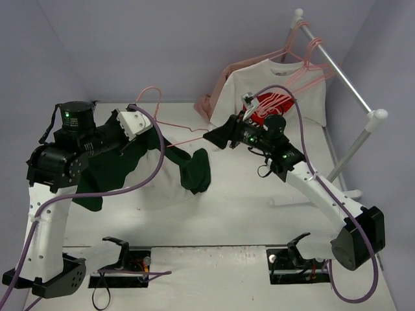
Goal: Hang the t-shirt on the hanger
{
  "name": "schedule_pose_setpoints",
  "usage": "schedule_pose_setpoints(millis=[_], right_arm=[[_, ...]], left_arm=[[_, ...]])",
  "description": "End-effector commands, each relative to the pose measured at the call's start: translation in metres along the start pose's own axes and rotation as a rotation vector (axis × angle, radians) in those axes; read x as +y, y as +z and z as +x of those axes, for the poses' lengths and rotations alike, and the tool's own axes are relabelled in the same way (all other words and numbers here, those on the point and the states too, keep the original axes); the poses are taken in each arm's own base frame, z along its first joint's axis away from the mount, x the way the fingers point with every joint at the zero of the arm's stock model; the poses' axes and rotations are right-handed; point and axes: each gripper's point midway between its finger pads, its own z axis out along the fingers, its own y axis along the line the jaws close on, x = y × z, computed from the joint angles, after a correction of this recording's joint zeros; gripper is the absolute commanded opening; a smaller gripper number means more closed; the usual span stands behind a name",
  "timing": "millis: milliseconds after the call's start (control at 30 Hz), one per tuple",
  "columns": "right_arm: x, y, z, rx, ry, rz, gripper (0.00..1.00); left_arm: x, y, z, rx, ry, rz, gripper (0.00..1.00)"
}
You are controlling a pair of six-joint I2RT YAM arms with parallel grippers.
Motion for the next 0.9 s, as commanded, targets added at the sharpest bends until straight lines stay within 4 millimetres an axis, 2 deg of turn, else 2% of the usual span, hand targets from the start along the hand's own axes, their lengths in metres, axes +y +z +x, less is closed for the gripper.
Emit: schedule_pose_setpoints(millis=[0, 133, 300, 500, 667, 733, 800, 833, 867], right_arm=[[0.017, 0.018, 0.021, -0.005, 0.071, 0.017, 0.57], [0.022, 0.034, 0.044, 0.038, 0.134, 0.021, 0.54], [0.027, 0.047, 0.056, 0.066, 0.139, 0.014, 0.54], [0.013, 0.058, 0.068, 0.074, 0.174, 0.062, 0.5], [0.012, 0.066, 0.076, 0.096, 0.18, 0.054, 0.46], [0.012, 0.066, 0.081, 0.107, 0.18, 0.051, 0.41], [0.013, 0.066, 0.083, 0.113, 0.178, 0.043, 0.31], [0.014, 0.066, 0.085, 0.119, 0.175, 0.039, 0.24], [0.014, 0.064, 0.085, 0.122, 0.167, 0.035, 0.1]], left_arm=[[0.016, -0.011, -0.026, -0.091, 0.041, -0.091, 0.0], [0.018, -0.015, -0.024, -0.084, 0.037, -0.115, 0.0], [0.018, -0.015, -0.023, -0.085, 0.032, -0.121, 0.0], [0.012, -0.016, -0.026, -0.109, 0.021, -0.104, 0.0], [0.009, -0.019, -0.028, -0.126, 0.02, -0.102, 0.0], [0.008, -0.018, -0.028, -0.13, 0.021, -0.102, 0.0], [0.008, -0.019, -0.027, -0.131, 0.022, -0.105, 0.0], [0.007, -0.02, -0.027, -0.133, 0.023, -0.106, 0.0], [0.006, -0.019, -0.025, -0.128, 0.018, -0.102, 0.0]])
